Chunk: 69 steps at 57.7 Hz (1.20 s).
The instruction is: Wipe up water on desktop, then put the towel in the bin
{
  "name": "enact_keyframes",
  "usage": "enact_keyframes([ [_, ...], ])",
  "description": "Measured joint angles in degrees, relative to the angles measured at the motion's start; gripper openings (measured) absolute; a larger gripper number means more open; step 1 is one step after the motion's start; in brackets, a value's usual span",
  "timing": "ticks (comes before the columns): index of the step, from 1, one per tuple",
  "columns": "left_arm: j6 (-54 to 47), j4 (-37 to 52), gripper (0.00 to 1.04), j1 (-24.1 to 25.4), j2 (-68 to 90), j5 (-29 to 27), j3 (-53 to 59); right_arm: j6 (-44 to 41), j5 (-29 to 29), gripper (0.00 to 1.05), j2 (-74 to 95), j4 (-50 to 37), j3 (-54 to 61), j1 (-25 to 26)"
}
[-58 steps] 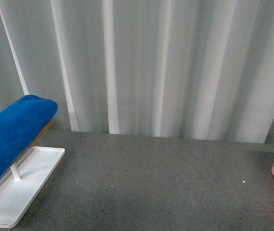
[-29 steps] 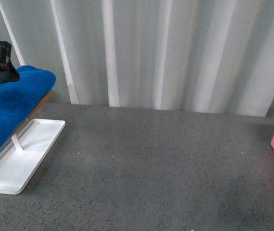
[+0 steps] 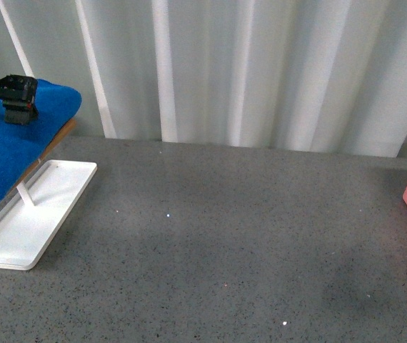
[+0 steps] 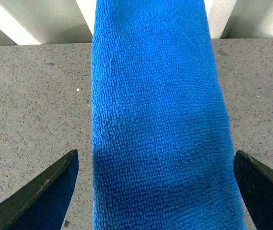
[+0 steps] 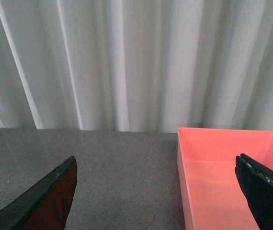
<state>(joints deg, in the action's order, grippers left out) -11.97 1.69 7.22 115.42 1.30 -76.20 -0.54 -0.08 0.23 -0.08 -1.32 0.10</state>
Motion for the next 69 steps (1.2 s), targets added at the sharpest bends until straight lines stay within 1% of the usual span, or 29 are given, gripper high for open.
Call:
enact_keyframes([
  [5, -0.85, 0.85, 0.98, -0.17, 1.81, -1.31, -0.09, 0.00, 0.00, 0.98, 0.00, 0.00, 0.00, 0.00],
  [19, -0.11, 2.75, 0.98, -0.28, 3.19, -1.53, -0.07, 0.00, 0.00, 0.98, 0.00, 0.00, 0.00, 0.00],
  [37, 1.73, 3.89, 0.50, -0.31, 2.51, -0.09, 1.33, 0.00, 0.00, 0.98, 0.00, 0.00, 0.00, 0.00],
  [39, 1.68, 3.89, 0.43, -0.31, 2.16, 0.17, 1.57, 0.00, 0.00, 0.98, 0.00, 0.00, 0.00, 0.00],
  [40, 1.66, 3.91, 0.42, -0.31, 2.10, 0.13, 1.64, 0.00, 0.00, 0.98, 0.00, 0.00, 0.00, 0.00],
  [42, 1.64, 4.00, 0.35, -0.31, 1.77, -0.04, 1.90, 0.00, 0.00, 0.98, 0.00, 0.00, 0.00, 0.00],
  [43, 1.60, 4.00, 0.29, -0.31, 1.55, -0.02, 2.03, 0.00, 0.00, 0.98, 0.00, 0.00, 0.00, 0.00],
  [46, 1.73, 4.35, 0.22, -0.31, 1.40, -0.04, 2.19, 0.00, 0.00, 0.98, 0.00, 0.00, 0.00, 0.00],
  [49, 2.14, 4.52, 0.13, -0.28, 0.98, 0.63, 2.36, 0.00, 0.00, 0.98, 0.00, 0.00, 0.00, 0.00],
  [51, 2.43, 4.70, 0.09, -0.26, 0.63, 0.92, 2.56, 0.00, 0.00, 0.98, 0.00, 0.00, 0.00, 0.00],
  [55, 3.17, 4.98, 0.06, -0.26, -0.37, 1.99, 3.13, 0.00, 0.00, 0.98, 0.00, 0.00, 0.00, 0.00],
  [69, 6.62, 7.89, 0.06, -1.16, -8.33, 7.91, 6.86, 0.00, 0.00, 0.98, 0.00, 0.00, 0.00, 0.00],
])
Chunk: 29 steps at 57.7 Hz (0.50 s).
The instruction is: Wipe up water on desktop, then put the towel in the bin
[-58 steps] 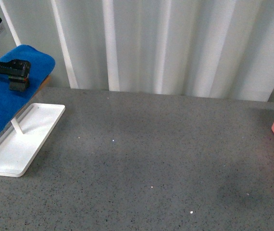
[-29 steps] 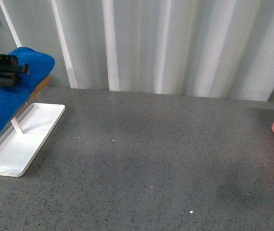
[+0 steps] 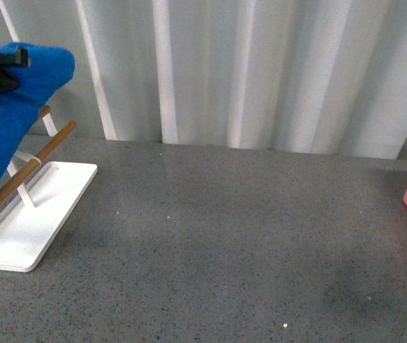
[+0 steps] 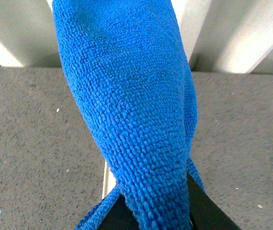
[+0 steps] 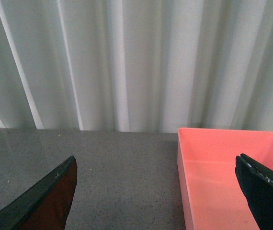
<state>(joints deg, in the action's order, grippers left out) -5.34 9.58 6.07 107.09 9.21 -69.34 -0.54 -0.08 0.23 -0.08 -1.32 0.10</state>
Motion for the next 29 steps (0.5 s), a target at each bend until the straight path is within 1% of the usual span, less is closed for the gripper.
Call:
enact_keyframes([
  [9, 4.13, 3.26, 0.06, -3.13, -7.87, 5.92, 5.22, 0.00, 0.00, 0.98, 0.00, 0.00, 0.00, 0.00],
  [11, 5.46, 4.50, 0.06, -4.22, -9.92, 8.00, 7.02, 0.00, 0.00, 0.98, 0.00, 0.00, 0.00, 0.00],
  [16, 9.09, 7.67, 0.06, -6.69, -13.94, 11.13, 10.69, 0.00, 0.00, 0.98, 0.00, 0.00, 0.00, 0.00],
  [24, 15.12, 11.61, 0.06, -11.08, -19.19, 13.59, 15.28, 0.00, 0.00, 0.98, 0.00, 0.00, 0.00, 0.00],
  [29, 17.68, 13.03, 0.06, -13.75, -21.16, 13.51, 16.81, 0.00, 0.00, 0.98, 0.00, 0.00, 0.00, 0.00],
])
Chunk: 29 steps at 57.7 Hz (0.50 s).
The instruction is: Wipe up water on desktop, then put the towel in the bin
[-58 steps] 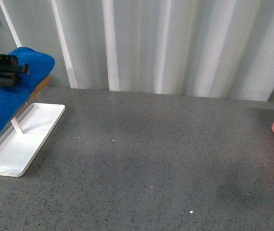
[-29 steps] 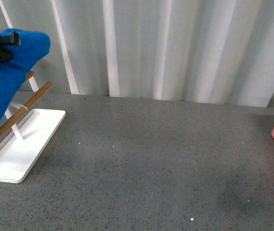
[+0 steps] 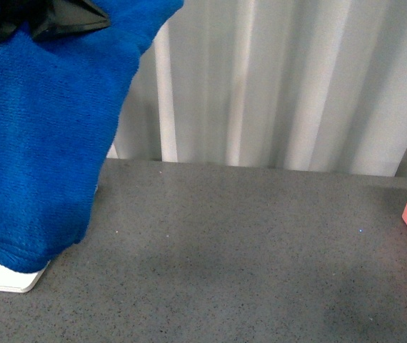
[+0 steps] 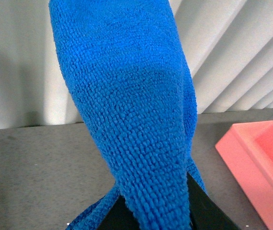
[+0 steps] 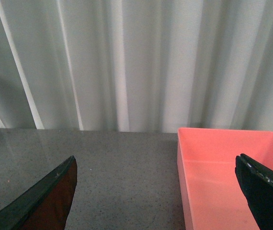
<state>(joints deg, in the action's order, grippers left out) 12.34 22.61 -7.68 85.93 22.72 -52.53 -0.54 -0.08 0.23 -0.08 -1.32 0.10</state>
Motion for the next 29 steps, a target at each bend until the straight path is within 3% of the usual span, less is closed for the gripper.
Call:
enact_keyframes([
  [29, 13.77, 9.03, 0.06, -13.03, -0.66, -0.76, 2.40, 0.00, 0.00, 0.98, 0.00, 0.00, 0.00, 0.00],
])
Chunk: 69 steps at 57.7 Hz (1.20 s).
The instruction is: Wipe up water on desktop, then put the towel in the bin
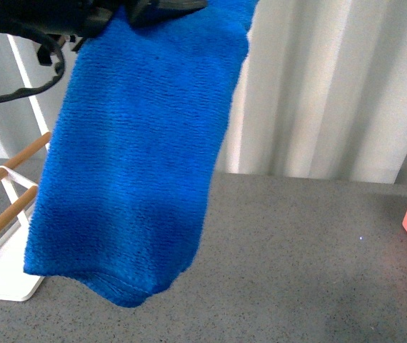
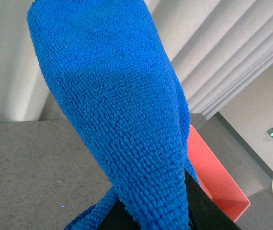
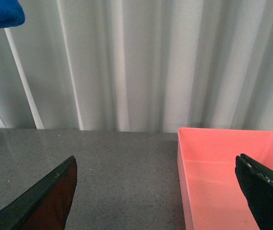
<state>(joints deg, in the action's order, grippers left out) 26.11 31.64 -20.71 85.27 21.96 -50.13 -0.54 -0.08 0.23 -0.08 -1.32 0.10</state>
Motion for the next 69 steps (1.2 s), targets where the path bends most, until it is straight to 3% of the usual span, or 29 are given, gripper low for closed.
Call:
enact_keyframes([
  [8, 0.77, 0.87, 0.06, -3.10, 3.10, -2.89, -0.02, 0.00, 0.00, 0.98, 0.00, 0.00, 0.00, 0.00],
  [20, 0.81, 0.94, 0.06, -3.67, 3.96, -2.99, -0.02, -0.13, -0.42, 0.98, 0.24, 0.35, -0.11, 0.07],
  [24, 0.81, 0.96, 0.06, -3.65, 3.96, -3.15, -0.04, -1.86, -7.17, 0.98, 6.56, 9.94, -3.89, 2.62],
  [28, 0.83, 0.96, 0.06, -3.67, 3.96, -3.37, -0.04, -2.51, -13.31, 0.98, 14.91, 11.26, -5.99, 5.40],
  [37, 0.83, 0.98, 0.06, -3.67, 3.96, -3.39, -0.04, -2.89, -27.36, 0.98, 31.54, 2.64, -9.14, 8.48],
  [47, 0.85, 0.98, 0.06, -3.69, 3.96, -3.39, -0.04, -1.79, -34.86, 0.98, 46.34, -9.90, -12.31, 5.01],
  [58, 0.96, 0.98, 0.06, -3.69, 3.96, -3.39, -0.04, 2.93, -40.87, 0.98, 59.34, -24.35, -14.97, -2.89],
  [69, 0.96, 0.98, 0.06, -3.69, 3.96, -3.39, -0.04, 6.97, -39.71, 0.98, 73.48, -36.28, -19.93, -11.72],
])
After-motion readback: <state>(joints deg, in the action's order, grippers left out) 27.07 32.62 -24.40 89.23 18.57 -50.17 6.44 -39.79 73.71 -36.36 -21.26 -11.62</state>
